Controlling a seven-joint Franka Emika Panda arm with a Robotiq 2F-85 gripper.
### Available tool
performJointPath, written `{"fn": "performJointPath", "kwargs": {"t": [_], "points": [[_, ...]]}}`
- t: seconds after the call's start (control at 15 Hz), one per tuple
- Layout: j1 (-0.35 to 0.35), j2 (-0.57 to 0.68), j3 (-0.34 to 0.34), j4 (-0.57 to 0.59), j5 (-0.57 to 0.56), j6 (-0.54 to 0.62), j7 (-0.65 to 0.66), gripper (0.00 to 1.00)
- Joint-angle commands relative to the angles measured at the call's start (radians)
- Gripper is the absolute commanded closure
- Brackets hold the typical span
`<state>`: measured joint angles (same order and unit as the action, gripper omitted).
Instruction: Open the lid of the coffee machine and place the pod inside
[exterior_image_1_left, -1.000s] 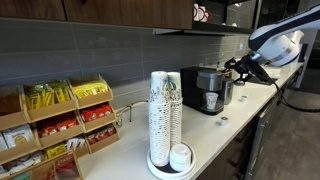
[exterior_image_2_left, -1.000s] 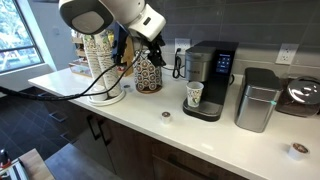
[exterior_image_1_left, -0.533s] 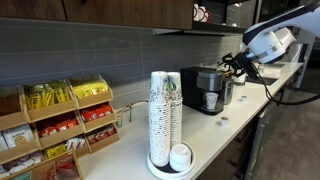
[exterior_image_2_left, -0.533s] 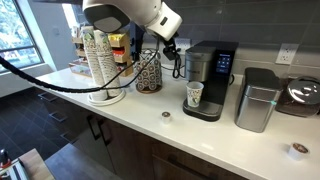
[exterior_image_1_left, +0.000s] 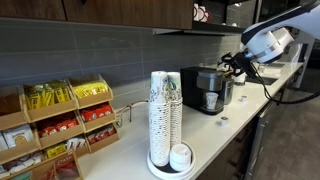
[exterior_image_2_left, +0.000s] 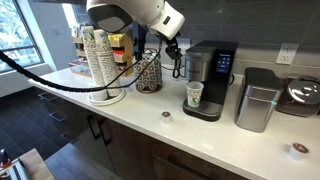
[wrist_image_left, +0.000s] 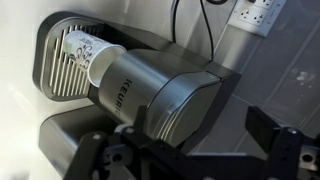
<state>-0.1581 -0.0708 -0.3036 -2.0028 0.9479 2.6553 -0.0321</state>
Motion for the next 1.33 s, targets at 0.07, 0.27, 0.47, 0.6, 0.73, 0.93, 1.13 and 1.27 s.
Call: {"fn": "performJointPath", "kwargs": {"t": [0.07, 0.27, 0.47, 0.6, 0.73, 0.93, 1.13, 1.27], "points": [[-0.004, 0.064, -0.020, 0.056, 0.121, 0.028, -0.073, 0.00], [-0.013, 0.104, -0.031, 0.090, 0.197, 0.011, -0.105, 0.00], [-0.022, 0.145, -0.031, 0.133, 0.306, -0.002, -0.150, 0.00], [-0.029, 0.171, -0.030, 0.160, 0.376, -0.009, -0.182, 0.00], [-0.037, 0.195, -0.029, 0.186, 0.446, -0.018, -0.215, 0.00], [-0.046, 0.229, -0.027, 0.219, 0.544, -0.020, -0.268, 0.00], [-0.055, 0.250, -0.026, 0.240, 0.610, -0.023, -0.302, 0.00], [-0.058, 0.258, -0.025, 0.250, 0.643, -0.027, -0.311, 0.00]]}}
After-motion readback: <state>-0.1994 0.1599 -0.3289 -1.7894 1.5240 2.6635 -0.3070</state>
